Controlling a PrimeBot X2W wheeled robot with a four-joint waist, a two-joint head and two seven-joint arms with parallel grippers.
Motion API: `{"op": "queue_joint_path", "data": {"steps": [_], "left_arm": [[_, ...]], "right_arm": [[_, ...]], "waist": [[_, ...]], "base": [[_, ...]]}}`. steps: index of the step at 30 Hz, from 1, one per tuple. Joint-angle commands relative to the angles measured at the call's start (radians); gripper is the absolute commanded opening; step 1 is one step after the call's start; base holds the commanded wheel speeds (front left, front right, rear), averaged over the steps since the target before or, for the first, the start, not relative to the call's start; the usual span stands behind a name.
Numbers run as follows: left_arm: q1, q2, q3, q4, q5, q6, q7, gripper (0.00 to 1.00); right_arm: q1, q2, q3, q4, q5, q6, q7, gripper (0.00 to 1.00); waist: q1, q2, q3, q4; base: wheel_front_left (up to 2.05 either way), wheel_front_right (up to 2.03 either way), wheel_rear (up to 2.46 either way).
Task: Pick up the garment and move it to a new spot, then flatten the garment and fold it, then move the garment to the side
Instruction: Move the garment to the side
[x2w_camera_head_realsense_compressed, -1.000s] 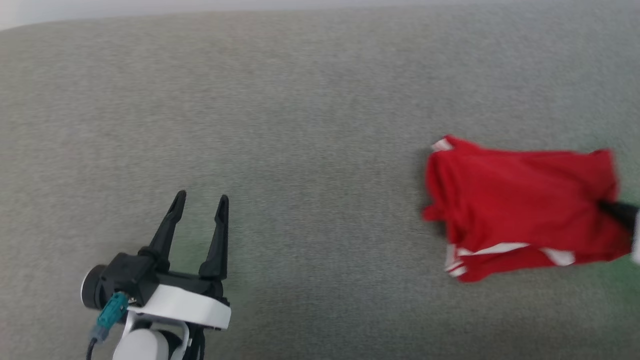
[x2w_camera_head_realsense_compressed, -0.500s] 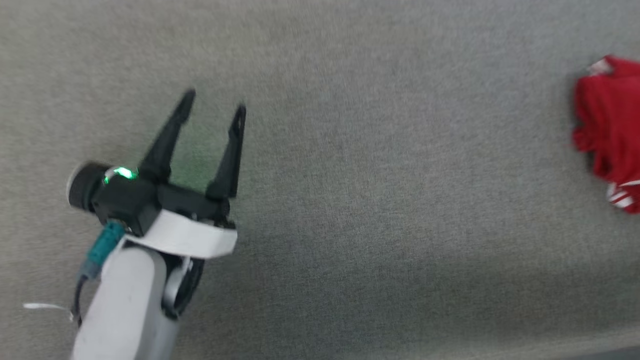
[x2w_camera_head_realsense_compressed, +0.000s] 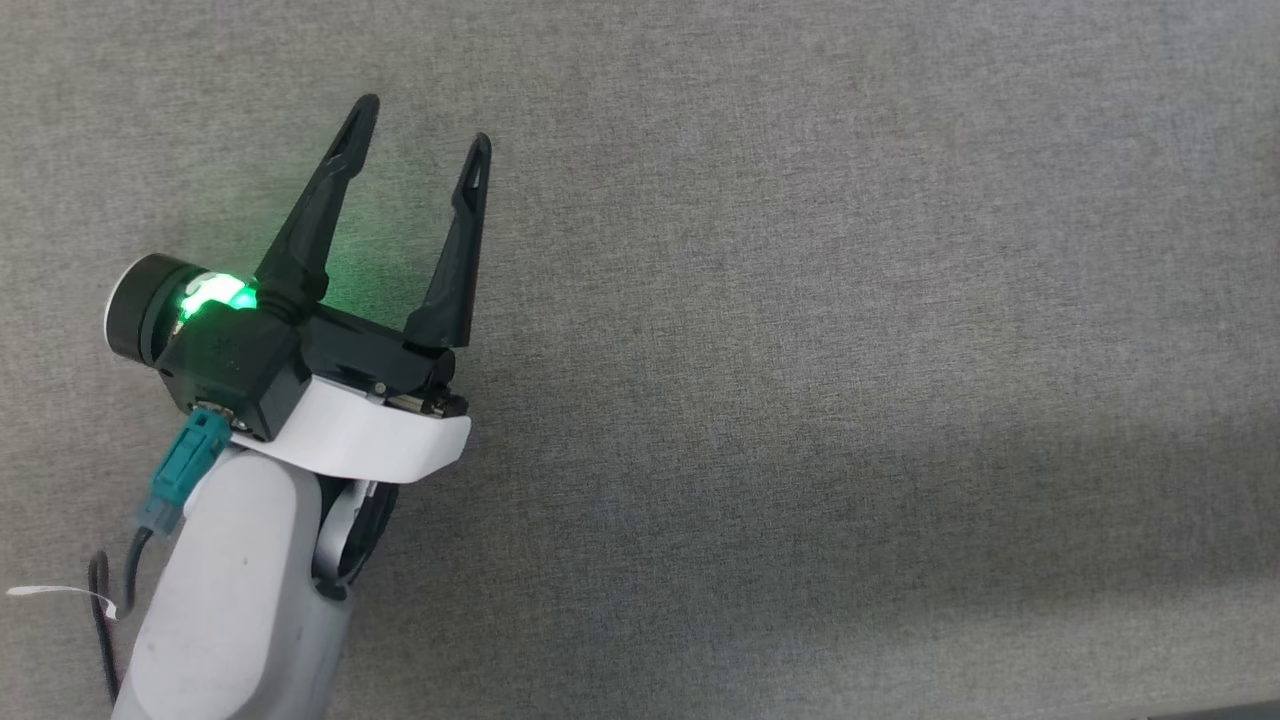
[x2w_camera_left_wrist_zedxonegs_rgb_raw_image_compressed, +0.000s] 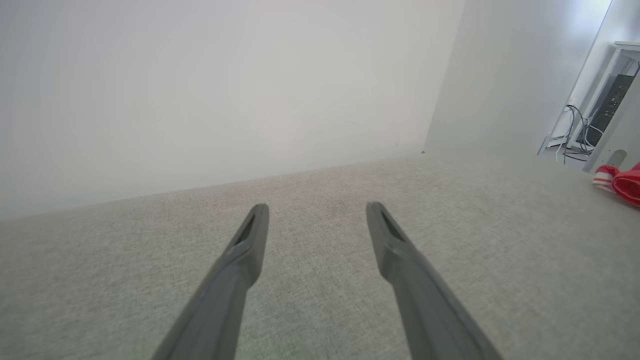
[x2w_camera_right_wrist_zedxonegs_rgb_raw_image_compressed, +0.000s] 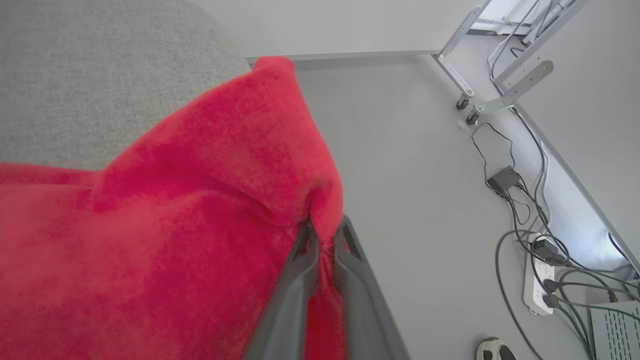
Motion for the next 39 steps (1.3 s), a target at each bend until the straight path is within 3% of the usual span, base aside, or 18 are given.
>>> {"op": "queue_joint_path", "data": {"steps": [1,2,3,11,24,33,39], "left_arm": [[0.014,-0.003,0.007,-0.002,0.002,-0.002,-0.005,1.0],[0.018,-0.006,0.009,-0.001,0.003,-0.002,-0.005,1.0],[0.02,-0.009,0.01,0.0,0.002,-0.002,-0.005,1.0],[0.066,-0.038,0.014,0.038,-0.012,-0.002,-0.005,1.0],[0.31,-0.098,0.09,0.133,-0.054,-0.002,-0.005,1.0],[0.429,-0.109,0.131,0.163,-0.075,-0.002,-0.005,1.0],[0.493,-0.094,0.147,0.17,-0.089,-0.002,-0.005,1.0]], "right_arm": [[-0.021,0.003,-0.002,0.025,-0.018,-0.001,-0.028,0.45],[-0.031,0.006,-0.001,0.041,-0.028,-0.001,-0.044,0.93],[-0.038,0.012,-0.001,0.058,-0.034,-0.001,-0.059,1.0],[-0.039,0.063,0.045,0.07,-0.087,-0.001,-0.136,1.0],[0.176,0.243,0.222,-0.195,-0.097,-0.001,-0.172,1.0],[0.391,0.351,0.193,-0.382,-0.147,-0.001,-0.173,1.0],[0.536,0.416,0.146,-0.531,-0.167,-0.001,-0.173,1.0]], "waist": [[0.0,0.0,-0.006,0.004],[0.0,0.0,-0.01,0.006],[0.0,0.0,-0.016,0.007],[0.0,0.0,-0.104,0.024],[0.0,0.0,-0.387,0.12],[0.0,0.0,-0.515,0.193],[0.0,0.0,-0.575,0.198]], "base": [[0.0,0.0,0.0],[0.0,0.0,0.0],[0.0,0.0,0.0],[0.0,0.0,0.0],[0.0,0.0,0.0],[0.0,0.0,0.0],[0.0,0.0,0.0]]}}
